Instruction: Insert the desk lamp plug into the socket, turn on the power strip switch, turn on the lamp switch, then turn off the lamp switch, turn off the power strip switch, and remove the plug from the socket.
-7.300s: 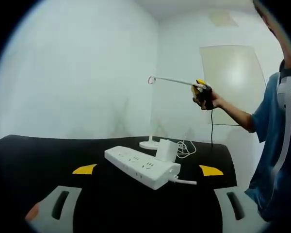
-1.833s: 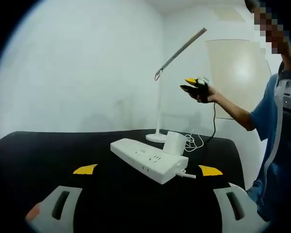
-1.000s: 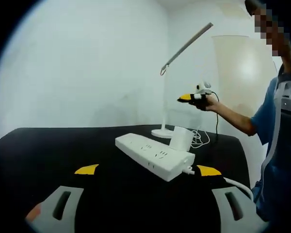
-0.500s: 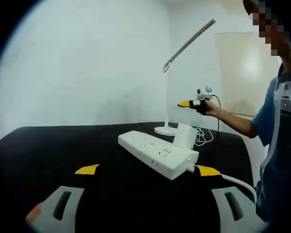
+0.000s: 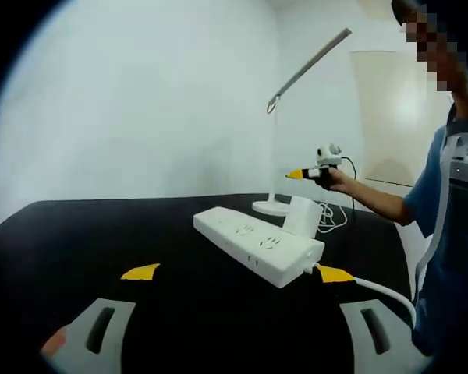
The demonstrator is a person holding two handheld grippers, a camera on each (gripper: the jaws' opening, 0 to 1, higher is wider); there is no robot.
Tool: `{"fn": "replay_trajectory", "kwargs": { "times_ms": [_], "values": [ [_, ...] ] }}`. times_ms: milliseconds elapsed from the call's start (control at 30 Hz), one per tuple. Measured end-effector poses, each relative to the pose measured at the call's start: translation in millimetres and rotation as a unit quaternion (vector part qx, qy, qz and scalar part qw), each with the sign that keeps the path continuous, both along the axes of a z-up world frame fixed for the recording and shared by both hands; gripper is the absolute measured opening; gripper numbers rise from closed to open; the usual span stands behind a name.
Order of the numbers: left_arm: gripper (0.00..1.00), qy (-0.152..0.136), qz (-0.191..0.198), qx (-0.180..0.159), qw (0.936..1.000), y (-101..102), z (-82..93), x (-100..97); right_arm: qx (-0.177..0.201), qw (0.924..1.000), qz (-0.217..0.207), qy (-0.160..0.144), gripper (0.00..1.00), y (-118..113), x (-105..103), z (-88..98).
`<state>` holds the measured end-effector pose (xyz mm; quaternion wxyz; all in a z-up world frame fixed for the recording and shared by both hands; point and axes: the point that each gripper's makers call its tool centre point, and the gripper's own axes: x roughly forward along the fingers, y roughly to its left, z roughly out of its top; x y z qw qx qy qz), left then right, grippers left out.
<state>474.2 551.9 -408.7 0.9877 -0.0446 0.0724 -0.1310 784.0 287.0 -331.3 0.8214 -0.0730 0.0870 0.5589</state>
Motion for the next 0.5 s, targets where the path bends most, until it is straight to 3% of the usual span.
{"fn": "replay_trajectory", "kwargs": {
  "times_ms": [500],
  "values": [
    [0.74, 0.011, 0.007, 0.0, 0.9999, 0, -4.0, 2.1, -0.012, 0.9998, -0.001, 0.016, 0.04, 12, 4, -37.1]
  ]
}}
